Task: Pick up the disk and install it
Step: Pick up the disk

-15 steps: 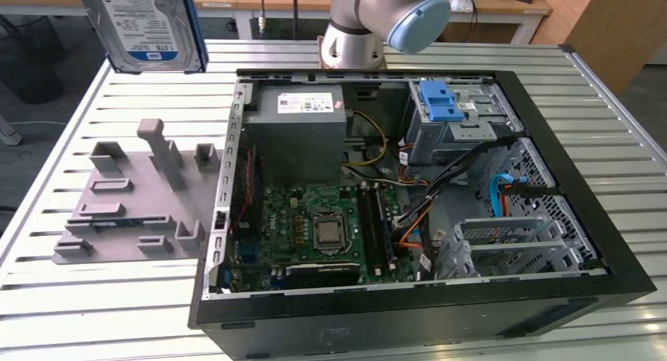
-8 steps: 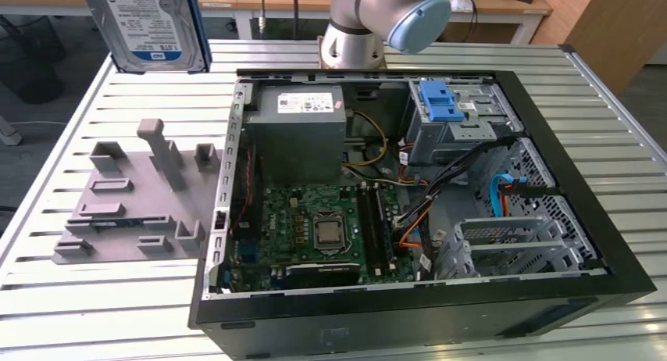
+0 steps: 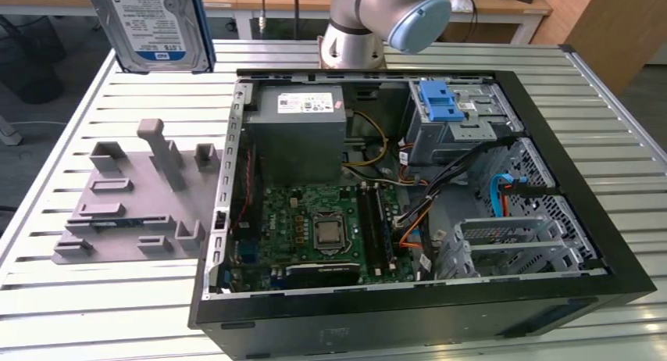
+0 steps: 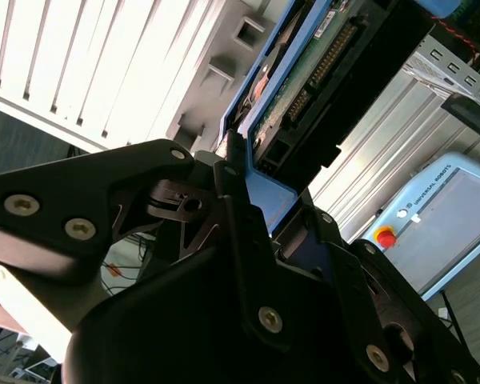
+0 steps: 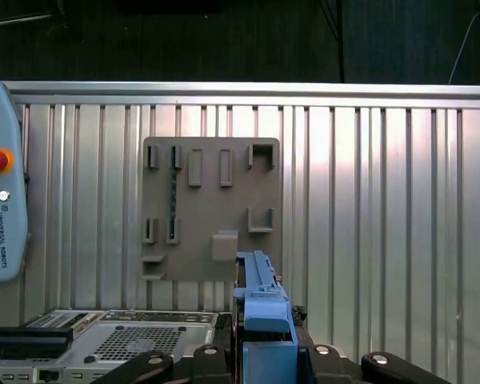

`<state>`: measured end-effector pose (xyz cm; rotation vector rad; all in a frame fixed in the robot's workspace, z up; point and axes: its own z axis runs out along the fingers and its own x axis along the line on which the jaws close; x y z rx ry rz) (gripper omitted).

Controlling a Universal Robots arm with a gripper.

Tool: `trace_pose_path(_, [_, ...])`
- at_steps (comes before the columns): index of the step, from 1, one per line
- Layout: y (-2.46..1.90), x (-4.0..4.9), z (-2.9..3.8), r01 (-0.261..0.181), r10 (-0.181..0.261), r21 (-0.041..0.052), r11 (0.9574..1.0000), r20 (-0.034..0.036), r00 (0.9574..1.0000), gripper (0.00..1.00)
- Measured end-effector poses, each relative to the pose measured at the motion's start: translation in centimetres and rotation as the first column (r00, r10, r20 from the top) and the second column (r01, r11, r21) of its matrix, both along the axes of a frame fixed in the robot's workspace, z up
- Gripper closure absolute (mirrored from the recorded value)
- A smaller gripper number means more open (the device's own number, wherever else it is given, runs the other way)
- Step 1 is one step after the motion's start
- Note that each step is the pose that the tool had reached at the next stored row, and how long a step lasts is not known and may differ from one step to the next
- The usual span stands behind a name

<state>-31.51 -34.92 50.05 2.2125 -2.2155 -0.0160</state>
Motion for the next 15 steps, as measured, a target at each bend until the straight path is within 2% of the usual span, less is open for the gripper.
trace_pose_path(15, [0.0,1.14,0.0,0.0,0.0,0.0001,1.0,0.0,1.0,0.64])
